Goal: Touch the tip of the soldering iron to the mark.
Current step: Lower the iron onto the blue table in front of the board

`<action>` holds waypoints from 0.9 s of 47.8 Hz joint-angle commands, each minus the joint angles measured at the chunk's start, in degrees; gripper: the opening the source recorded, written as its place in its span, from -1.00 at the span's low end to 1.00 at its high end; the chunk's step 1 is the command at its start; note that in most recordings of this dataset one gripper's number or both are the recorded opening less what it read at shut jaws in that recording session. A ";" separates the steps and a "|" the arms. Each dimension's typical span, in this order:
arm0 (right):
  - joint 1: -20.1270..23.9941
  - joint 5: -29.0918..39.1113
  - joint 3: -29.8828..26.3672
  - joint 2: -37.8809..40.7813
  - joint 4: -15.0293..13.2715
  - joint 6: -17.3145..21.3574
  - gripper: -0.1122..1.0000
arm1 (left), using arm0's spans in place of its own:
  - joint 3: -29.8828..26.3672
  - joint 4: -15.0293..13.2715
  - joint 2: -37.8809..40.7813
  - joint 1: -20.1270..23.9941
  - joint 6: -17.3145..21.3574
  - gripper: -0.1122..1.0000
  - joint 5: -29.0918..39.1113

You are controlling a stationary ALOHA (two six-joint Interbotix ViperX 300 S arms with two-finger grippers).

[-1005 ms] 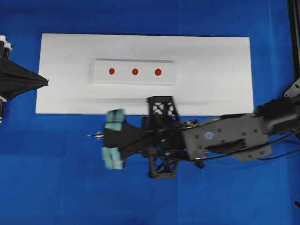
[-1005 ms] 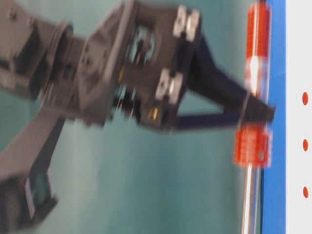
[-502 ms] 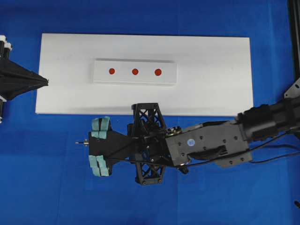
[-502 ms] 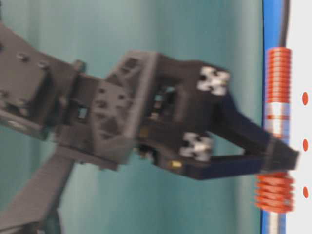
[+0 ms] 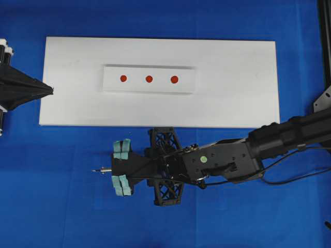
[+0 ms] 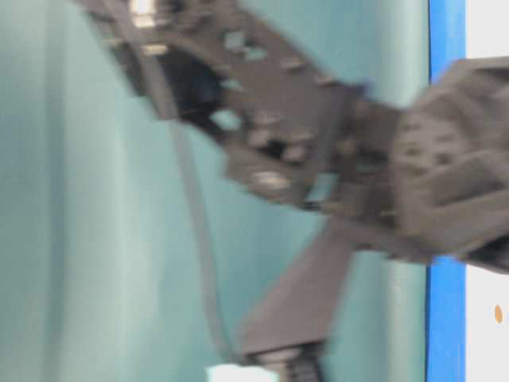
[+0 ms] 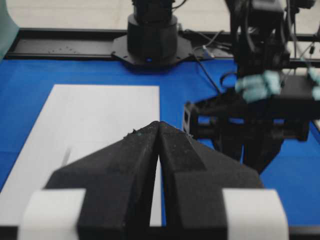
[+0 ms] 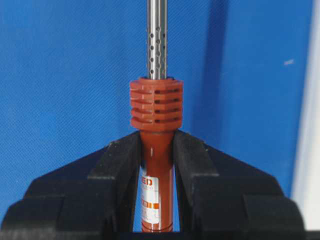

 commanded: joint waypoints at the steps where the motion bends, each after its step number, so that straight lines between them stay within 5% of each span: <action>1: 0.00 -2.46 0.26 -0.53 0.62 -0.09 -0.68 | -0.62 0.09 0.26 0.18 -0.09 -0.80 -0.18; 43: -0.18 -7.12 2.11 0.97 0.70 -0.18 -0.67 | -0.62 0.09 0.18 0.18 0.00 -0.80 0.35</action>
